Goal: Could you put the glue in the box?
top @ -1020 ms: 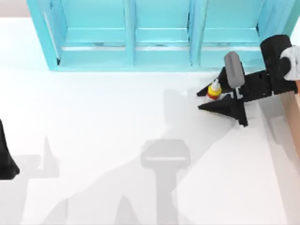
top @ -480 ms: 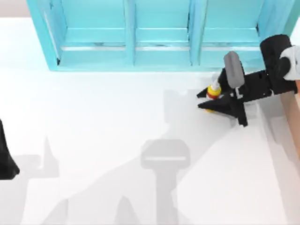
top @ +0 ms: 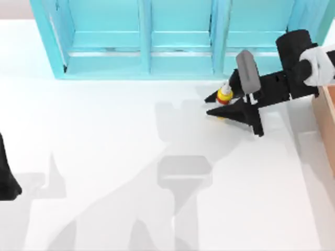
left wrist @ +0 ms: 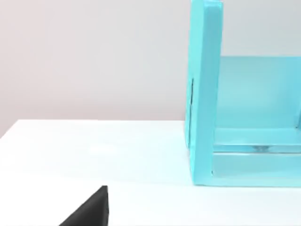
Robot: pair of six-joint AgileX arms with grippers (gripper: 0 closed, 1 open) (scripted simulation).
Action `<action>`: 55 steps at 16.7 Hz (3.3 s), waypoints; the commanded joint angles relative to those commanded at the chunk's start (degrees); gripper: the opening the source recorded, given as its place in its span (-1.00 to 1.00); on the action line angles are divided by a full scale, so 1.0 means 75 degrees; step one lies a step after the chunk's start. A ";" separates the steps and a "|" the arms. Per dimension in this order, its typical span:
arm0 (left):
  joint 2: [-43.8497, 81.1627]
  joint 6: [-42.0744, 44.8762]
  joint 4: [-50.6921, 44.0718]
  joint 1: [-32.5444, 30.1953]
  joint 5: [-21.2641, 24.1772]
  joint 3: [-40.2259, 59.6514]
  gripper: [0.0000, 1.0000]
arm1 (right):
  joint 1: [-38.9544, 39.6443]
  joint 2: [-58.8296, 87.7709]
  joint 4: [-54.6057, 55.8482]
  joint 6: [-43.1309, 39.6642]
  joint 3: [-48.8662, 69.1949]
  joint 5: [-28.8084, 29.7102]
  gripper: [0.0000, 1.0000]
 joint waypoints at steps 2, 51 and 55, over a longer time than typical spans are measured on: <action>0.0000 0.0000 0.0000 0.0000 0.0000 0.0000 1.00 | 0.0316 -0.0259 0.0083 0.0053 0.0175 -0.0115 -1.00; 0.0000 0.0000 0.0000 0.0000 0.0000 0.0000 1.00 | -0.8475 -0.4185 -0.5791 -0.5219 -0.3792 -0.0253 -1.00; 0.0000 0.0000 0.0000 0.0000 0.0000 0.0000 1.00 | -0.8131 -0.4262 -0.4458 -0.4184 -0.4222 -0.0280 -1.00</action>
